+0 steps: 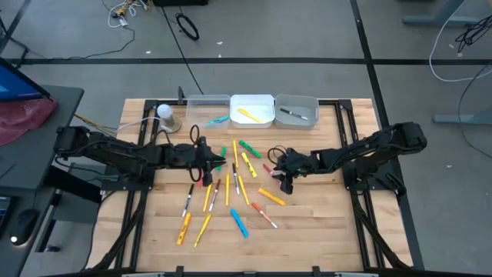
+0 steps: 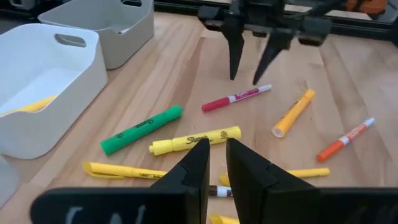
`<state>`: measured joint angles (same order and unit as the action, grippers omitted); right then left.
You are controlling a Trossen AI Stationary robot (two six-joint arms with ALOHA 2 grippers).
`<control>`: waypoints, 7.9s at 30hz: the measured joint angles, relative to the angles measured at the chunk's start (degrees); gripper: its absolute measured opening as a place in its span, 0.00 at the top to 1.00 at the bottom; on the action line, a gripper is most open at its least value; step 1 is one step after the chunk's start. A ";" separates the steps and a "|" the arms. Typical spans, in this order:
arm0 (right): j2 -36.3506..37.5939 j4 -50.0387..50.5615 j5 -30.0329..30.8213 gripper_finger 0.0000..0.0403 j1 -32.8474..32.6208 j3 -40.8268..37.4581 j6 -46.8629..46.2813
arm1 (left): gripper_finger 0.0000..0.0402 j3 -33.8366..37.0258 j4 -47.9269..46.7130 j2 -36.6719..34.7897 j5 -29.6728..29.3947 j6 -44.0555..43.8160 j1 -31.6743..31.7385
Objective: Pick & Place Markers
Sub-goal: Put the red marker pen into the gray bin, then put the green highlighter pen into the transparent bin, then put the yellow pen into the white bin
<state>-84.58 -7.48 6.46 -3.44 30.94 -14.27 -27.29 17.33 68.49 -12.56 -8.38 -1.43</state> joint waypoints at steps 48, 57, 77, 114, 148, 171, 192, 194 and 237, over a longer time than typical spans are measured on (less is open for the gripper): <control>16.96 44.04 16.75 0.97 14.91 19.37 5.50 | 0.86 0.07 6.87 0.00 -3.28 3.26 8.25; 7.04 48.32 2.02 0.97 42.49 27.76 27.94 | 0.86 0.07 8.45 0.00 -3.22 3.69 8.35; -13.16 36.49 -2.88 0.86 48.06 27.82 37.30 | 0.86 0.07 9.12 0.00 -3.27 3.65 8.39; 9.60 -3.65 -1.39 0.60 3.68 6.05 8.35 | 0.86 -5.60 -23.41 -8.76 -9.49 -15.43 -3.34; 9.64 -20.86 -1.42 0.60 2.65 -0.68 7.47 | 0.69 -10.28 -13.96 27.64 -10.73 -30.99 6.28; 9.64 -21.08 -1.07 0.60 2.65 -0.68 7.65 | 0.83 -18.68 -31.87 2.52 -5.43 -5.38 19.75; 9.64 -22.93 2.14 0.60 3.05 -0.66 8.45 | 0.78 -37.20 -41.47 35.23 11.31 25.49 47.36; 9.64 -22.91 2.12 0.60 3.28 -0.66 8.39 | 0.78 -37.20 -40.34 36.97 11.35 25.99 47.34; 4.66 -15.14 1.99 0.59 3.26 3.08 -3.53 | 0.60 -4.94 -6.86 3.28 15.49 -0.48 19.31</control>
<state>-79.92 -22.62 8.45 -0.19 34.02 -17.80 -32.23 10.48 71.77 2.93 -8.87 17.88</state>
